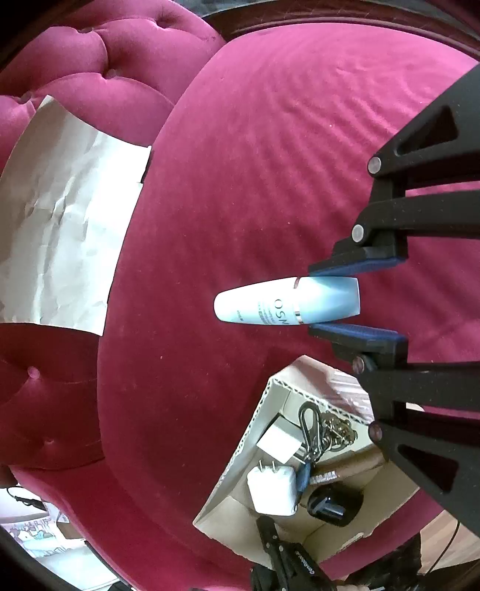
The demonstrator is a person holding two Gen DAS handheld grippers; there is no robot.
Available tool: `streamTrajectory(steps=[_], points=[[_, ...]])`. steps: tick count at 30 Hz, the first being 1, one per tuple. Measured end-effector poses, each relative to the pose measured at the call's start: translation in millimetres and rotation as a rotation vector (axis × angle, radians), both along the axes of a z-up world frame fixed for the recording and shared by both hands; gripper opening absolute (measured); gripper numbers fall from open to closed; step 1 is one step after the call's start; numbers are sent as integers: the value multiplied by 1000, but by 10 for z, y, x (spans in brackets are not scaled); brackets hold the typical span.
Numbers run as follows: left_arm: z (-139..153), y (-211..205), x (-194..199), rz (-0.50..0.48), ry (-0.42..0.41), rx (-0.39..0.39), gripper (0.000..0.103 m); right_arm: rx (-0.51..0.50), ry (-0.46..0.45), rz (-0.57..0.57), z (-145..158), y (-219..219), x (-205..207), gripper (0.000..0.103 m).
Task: Organize rigid objects
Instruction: 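Carry the white-and-blue tube with the right tool over the box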
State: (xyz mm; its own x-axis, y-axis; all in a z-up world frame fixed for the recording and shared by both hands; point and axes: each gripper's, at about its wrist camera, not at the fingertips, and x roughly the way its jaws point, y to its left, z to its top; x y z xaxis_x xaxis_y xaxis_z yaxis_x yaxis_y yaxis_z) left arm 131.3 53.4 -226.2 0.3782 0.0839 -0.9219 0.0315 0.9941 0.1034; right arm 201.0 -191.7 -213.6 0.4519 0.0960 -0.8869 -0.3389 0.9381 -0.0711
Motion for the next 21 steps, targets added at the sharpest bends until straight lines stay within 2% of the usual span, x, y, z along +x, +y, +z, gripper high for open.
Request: streamTrajectory(steps=[7, 21], points=[[7, -7, 1, 4, 1, 0, 8, 17, 31, -47, 16, -13, -33, 26], [2, -13, -3, -1, 0, 3, 8, -21, 60, -111, 104, -52, -89, 26]])
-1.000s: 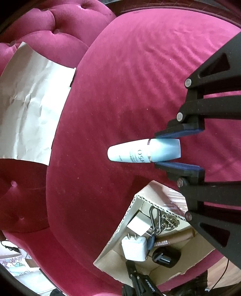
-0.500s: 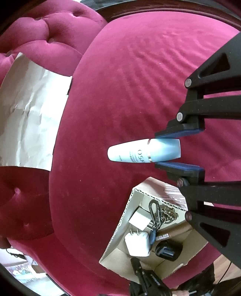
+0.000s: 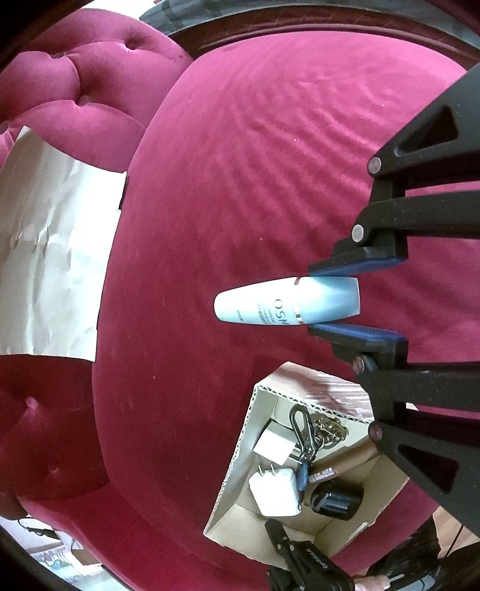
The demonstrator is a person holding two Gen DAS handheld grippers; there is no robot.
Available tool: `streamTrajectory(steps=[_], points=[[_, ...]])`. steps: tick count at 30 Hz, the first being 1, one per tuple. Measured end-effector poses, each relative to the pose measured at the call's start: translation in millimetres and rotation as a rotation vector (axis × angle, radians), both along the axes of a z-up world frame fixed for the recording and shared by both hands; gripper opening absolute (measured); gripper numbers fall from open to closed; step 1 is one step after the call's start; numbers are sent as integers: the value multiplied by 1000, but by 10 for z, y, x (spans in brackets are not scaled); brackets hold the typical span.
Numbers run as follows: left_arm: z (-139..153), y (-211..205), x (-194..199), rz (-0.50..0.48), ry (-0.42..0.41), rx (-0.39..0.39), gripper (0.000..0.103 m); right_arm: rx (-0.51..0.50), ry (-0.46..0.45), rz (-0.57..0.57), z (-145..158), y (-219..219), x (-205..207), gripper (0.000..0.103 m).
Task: Organize rigid objects
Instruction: 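Carry the white-and-blue tube with the right tool over the box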
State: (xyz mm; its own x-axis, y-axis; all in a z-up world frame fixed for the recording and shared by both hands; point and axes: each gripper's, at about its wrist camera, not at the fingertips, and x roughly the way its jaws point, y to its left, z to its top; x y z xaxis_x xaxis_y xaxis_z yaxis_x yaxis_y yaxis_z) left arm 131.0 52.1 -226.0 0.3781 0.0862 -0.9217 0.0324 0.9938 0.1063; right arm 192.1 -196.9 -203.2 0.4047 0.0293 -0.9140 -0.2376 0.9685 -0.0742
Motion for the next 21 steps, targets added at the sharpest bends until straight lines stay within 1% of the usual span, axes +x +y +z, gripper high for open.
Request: streamTrajectory(steps=[12, 21], points=[[-3, 7, 2, 1, 1, 1, 8, 18, 4, -12, 237, 69, -38, 26], [-1, 20, -4, -1, 1, 2, 8, 49, -20, 23, 504, 257, -107, 26]])
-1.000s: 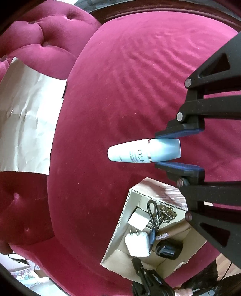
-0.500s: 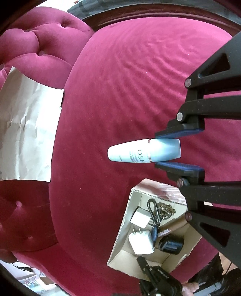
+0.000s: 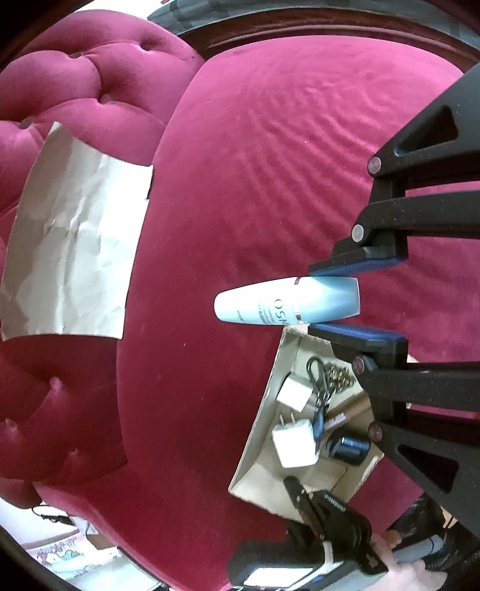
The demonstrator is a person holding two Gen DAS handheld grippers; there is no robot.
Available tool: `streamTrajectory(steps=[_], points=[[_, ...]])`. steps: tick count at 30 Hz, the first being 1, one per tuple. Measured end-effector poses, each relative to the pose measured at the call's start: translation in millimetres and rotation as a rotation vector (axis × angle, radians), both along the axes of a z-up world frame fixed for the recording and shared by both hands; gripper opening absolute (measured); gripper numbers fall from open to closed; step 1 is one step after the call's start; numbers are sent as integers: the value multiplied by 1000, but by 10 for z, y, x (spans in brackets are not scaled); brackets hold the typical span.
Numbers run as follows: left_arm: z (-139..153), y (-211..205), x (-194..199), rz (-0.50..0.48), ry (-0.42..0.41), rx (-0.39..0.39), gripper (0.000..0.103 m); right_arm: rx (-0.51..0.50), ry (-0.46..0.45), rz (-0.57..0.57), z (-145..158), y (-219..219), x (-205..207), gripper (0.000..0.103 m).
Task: Organize rigid objects
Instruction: 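Carry the white-and-blue tube with the right tool over the box, then lower the tube into the box and open the right tool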
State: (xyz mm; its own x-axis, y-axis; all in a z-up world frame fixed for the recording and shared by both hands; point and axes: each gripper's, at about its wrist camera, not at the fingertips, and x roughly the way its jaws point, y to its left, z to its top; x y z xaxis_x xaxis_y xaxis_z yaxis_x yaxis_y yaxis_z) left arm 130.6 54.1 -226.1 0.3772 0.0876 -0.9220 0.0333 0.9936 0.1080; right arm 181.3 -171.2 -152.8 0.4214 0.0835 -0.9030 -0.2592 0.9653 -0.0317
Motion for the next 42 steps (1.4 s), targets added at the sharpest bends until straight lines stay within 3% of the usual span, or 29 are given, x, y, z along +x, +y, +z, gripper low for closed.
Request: streamTrajectory(steps=[9, 24, 42], points=[[1, -1, -1, 0, 0, 0, 8, 26, 6, 57, 49, 241, -66, 26], [6, -3, -3, 0, 0, 0, 8, 38, 58, 185, -143, 742, -210, 26], [4, 3, -4, -1, 0, 2, 8, 51, 129, 227, -455, 946, -191, 26]])
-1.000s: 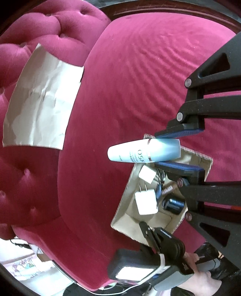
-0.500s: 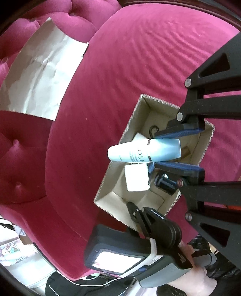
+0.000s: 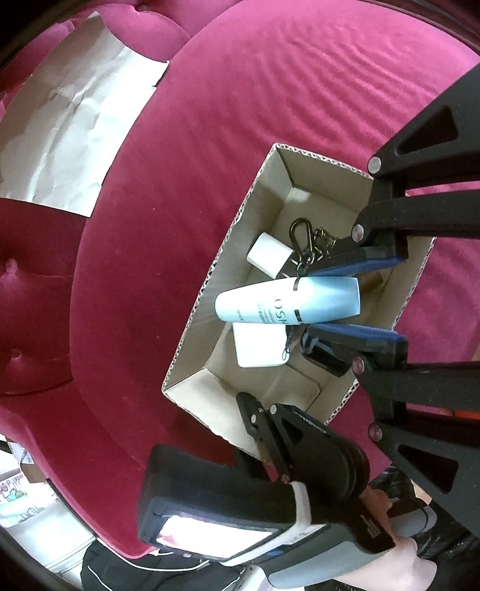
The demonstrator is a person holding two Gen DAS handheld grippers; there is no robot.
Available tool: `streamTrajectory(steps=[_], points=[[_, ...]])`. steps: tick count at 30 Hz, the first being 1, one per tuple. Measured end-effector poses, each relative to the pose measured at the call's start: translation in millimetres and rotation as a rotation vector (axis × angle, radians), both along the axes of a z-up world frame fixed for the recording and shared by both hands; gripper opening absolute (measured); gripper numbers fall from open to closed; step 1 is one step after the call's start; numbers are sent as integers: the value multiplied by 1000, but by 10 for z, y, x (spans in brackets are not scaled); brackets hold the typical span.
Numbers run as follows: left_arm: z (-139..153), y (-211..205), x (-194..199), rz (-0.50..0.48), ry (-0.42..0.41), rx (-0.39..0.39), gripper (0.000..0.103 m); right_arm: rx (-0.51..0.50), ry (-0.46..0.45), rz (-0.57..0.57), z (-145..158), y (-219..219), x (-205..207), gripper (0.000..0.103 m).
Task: Organize rigid objects
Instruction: 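Lower the tube into the box and open the right tool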
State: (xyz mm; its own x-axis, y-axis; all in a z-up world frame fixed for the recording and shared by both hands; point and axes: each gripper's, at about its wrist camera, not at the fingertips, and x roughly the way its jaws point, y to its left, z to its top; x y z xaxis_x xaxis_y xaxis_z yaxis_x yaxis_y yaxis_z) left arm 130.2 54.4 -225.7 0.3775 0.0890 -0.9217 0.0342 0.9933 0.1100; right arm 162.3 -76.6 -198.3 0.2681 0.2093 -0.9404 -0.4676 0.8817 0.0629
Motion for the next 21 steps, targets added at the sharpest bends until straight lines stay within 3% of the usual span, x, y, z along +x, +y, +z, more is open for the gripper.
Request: streamTrajectory(steps=[14, 16, 18, 21], points=[[3, -3, 1, 1, 0, 0, 8, 8, -15, 15, -6, -9, -20, 27], [2, -1, 0, 1, 0, 0, 8, -8, -30, 15, 11, 3, -19, 34], [3, -1, -2, 1, -1, 1, 8, -12, -48, 9, 35, 8, -23, 61], [4, 6, -4, 0, -1, 2, 8, -22, -71, -5, 71, -4, -34, 73]])
